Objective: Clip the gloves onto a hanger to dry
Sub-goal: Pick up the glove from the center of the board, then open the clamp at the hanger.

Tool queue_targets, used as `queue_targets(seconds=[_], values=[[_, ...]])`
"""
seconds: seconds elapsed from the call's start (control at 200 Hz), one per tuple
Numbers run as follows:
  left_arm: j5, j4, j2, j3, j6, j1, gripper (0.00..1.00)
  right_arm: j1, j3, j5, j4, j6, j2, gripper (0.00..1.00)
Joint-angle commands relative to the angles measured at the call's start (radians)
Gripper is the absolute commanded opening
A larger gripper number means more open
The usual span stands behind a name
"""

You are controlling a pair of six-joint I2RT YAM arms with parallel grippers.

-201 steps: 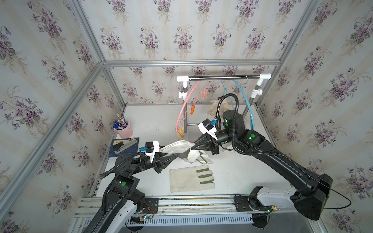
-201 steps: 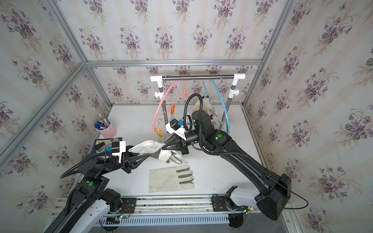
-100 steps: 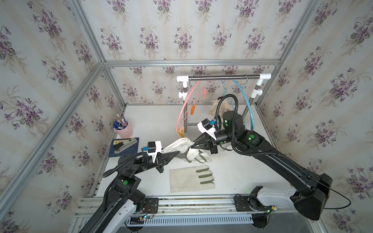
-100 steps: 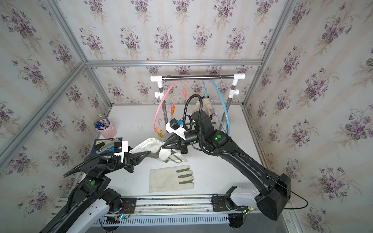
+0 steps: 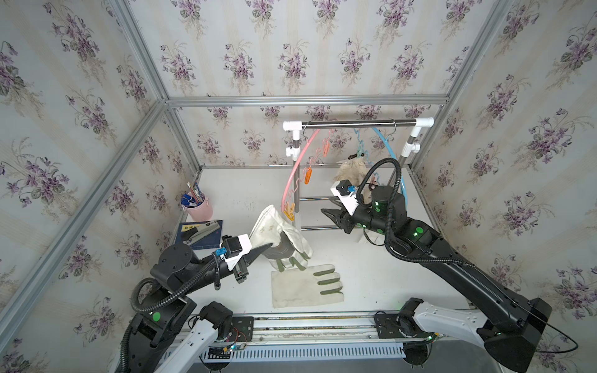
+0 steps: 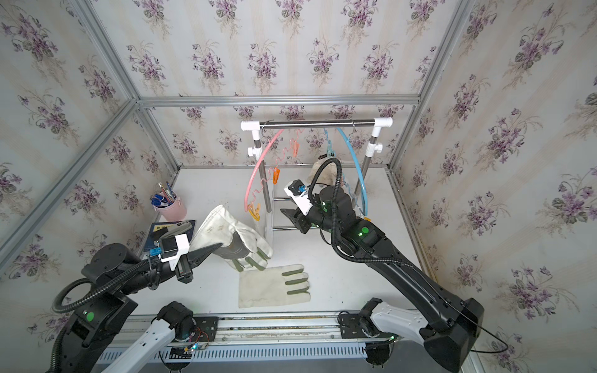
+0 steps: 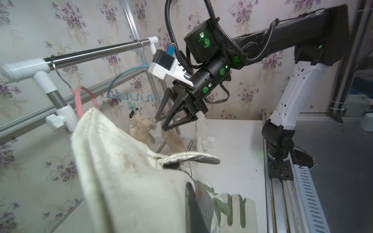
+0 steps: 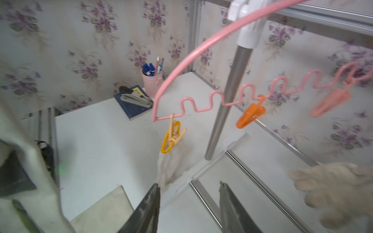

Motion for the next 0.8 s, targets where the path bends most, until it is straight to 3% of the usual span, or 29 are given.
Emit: queue_targets(seconds=[0.0, 0.21, 0.35, 0.395, 0.579, 0.794], values=[[-0.231, -0.218, -0.013, 0.041, 0.137, 0.000, 0.00, -0.035, -0.006, 0.185, 0.026, 0.029, 0.015, 0.47], [-0.490, -0.246, 0.038, 0.099, 0.222, 0.000, 0.00, -0.148, 0.011, 0.012, 0.149, 0.126, 0.100, 0.44], [-0.545, -0.219, 0.119, 0.143, 0.264, 0.001, 0.00, -0.152, 0.013, 0.007, 0.272, 0.122, 0.180, 0.44], [-0.564, -0.207, 0.145, 0.156, 0.256, 0.000, 0.00, -0.201, 0.010, -0.001, 0.314, 0.123, 0.203, 0.44], [-0.561, -0.177, 0.284, 0.212, 0.245, 0.026, 0.00, -0.246, 0.043, -0.033, 0.403, 0.149, 0.316, 0.45], [-0.390, -0.065, 0.485, 0.251, 0.159, 0.218, 0.00, -0.264, 0.121, -0.084, 0.415, 0.142, 0.440, 0.49]])
